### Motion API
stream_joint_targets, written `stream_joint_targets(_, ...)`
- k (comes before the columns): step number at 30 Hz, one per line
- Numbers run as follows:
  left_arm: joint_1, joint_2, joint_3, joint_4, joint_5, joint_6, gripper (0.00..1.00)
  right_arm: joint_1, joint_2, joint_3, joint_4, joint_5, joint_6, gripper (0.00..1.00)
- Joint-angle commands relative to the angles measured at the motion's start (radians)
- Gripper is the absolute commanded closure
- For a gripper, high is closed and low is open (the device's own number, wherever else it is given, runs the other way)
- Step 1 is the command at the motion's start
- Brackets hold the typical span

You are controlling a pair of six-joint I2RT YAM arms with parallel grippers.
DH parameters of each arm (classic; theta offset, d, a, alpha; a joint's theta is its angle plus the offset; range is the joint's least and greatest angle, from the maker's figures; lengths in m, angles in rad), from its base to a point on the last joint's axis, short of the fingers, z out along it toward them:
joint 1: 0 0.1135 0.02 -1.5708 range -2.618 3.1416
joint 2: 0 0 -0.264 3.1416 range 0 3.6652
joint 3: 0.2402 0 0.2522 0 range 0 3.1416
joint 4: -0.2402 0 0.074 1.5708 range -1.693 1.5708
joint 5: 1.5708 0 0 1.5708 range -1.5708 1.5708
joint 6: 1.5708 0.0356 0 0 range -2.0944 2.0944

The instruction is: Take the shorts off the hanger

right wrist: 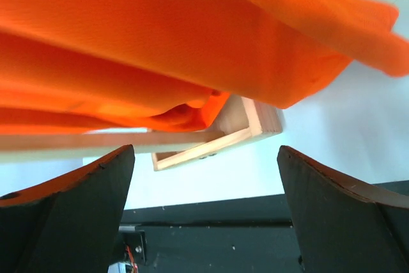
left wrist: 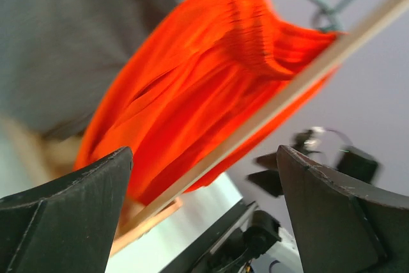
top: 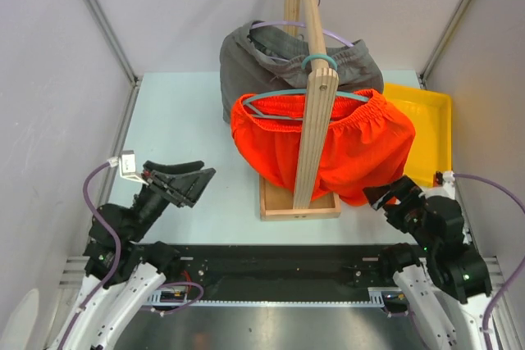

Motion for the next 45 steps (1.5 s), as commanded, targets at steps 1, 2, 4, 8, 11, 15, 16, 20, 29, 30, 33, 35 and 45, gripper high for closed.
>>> stream_joint_targets(1, 0.006, 0.035, 0.110, -0.415, -0.166, 0.032, 0.00, 0.004, 0.010, 0.157, -0.099, 0.022, -0.096, 0.00)
stream_joint_targets(2, 0.005, 0.035, 0.117, -0.441, -0.165, 0.035, 0.00, 0.005, 0.035, 0.176, -0.099, 0.010, -0.118, 0.00)
stream_joint_targets(4, 0.005, 0.025, 0.124, -0.420, -0.066, 0.096, 0.00, 0.004, 0.058, 0.243, -0.085, -0.016, -0.188, 0.00)
stream_joint_targets(8, 0.004, 0.009, 0.143, -0.418, 0.027, 0.087, 0.00, 0.005, 0.096, 0.392, -0.051, -0.115, -0.291, 0.00)
stream_joint_targets(11, 0.004, 0.012, 0.137, -0.383, 0.114, 0.072, 0.00, 0.007, 0.161, 0.521, -0.019, -0.207, -0.371, 0.00)
stream_joint_targets(15, 0.005, 0.067, 0.150, -0.345, 0.239, 0.069, 0.00, 0.005, 0.282, 0.711, -0.027, -0.203, -0.477, 0.00)
stream_joint_targets(16, 0.004, 0.085, 0.163, -0.345, 0.255, 0.072, 0.00, 0.007, 0.325, 0.748, -0.030, -0.182, -0.495, 0.00)
stream_joint_targets(20, 0.004, 0.104, 0.203, -0.348, 0.331, 0.092, 0.00, 0.008, 0.418, 0.895, 0.021, -0.180, -0.576, 0.00)
stream_joint_targets(29, 0.004, 0.102, 0.289, -0.377, 0.394, 0.084, 0.00, 0.010, 0.546, 0.888, 0.194, -0.322, -0.888, 0.06)
stream_joint_targets(30, 0.004, 0.094, 0.292, -0.382, 0.398, 0.076, 0.00, 0.008, 0.549, 0.879, 0.223, -0.353, -0.900, 0.07)
stream_joint_targets(33, 0.004, 0.085, 0.305, -0.394, 0.404, 0.066, 0.00, 0.008, 0.537, 0.807, 0.327, -0.459, -0.926, 0.09)
stream_joint_targets(35, 0.004, 0.087, 0.320, -0.405, 0.407, 0.066, 0.00, 0.010, 0.528, 0.746, 0.384, -0.481, -0.949, 0.14)
stream_joint_targets(45, 0.004, 0.124, 0.360, -0.394, 0.435, 0.035, 0.00, 0.008, 0.603, 0.719, 0.446, -0.553, -1.075, 0.48)
